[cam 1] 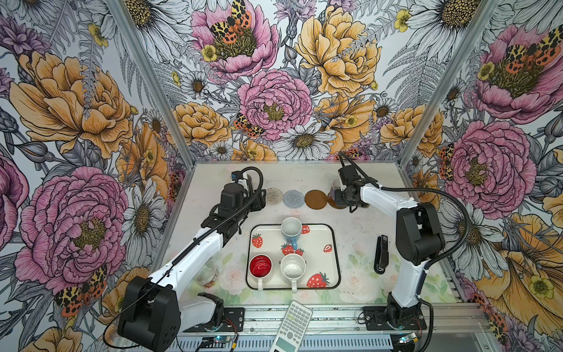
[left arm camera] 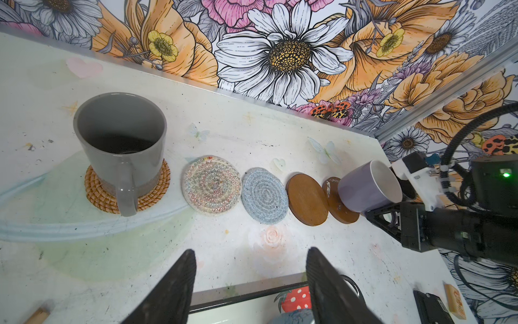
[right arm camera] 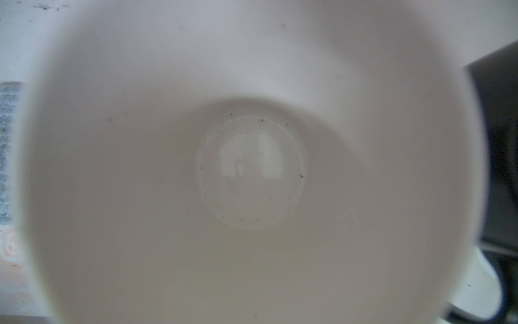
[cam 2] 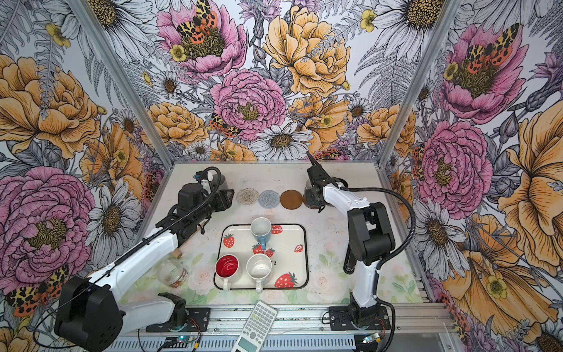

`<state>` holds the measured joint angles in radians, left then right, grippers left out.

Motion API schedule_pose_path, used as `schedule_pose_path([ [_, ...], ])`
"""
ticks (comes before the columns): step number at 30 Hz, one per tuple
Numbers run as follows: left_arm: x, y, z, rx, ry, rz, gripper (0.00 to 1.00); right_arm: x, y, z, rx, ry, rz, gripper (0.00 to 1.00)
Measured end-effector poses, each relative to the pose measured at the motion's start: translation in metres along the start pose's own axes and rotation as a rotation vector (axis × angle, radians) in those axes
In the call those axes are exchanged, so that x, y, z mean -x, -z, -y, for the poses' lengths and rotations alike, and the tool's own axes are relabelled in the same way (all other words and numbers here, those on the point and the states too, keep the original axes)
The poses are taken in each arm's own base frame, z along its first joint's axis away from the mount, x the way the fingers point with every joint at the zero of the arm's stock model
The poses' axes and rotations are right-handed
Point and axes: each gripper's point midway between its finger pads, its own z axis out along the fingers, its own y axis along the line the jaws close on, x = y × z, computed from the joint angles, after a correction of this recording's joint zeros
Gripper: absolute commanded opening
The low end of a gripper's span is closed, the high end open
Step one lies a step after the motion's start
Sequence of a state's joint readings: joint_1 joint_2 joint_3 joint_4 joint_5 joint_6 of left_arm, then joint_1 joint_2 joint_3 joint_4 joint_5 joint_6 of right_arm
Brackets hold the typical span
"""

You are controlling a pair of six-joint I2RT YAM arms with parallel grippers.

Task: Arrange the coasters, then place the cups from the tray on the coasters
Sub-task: 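Lower the lavender mug onto the scratched brown coaster beside the black mug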

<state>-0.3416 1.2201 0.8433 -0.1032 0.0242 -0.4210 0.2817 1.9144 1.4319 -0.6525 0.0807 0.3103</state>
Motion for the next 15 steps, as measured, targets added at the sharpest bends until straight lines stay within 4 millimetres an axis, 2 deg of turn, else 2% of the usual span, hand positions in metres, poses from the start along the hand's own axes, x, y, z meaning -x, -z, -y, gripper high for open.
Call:
schedule_pose_path([
  [15, -0.0041, -0.0039, -0.0023, 0.007, 0.0, -0.014, 0.64, -0.0017, -0.0086, 0.0072, -0.013, 0.012, -0.017, 0.0],
])
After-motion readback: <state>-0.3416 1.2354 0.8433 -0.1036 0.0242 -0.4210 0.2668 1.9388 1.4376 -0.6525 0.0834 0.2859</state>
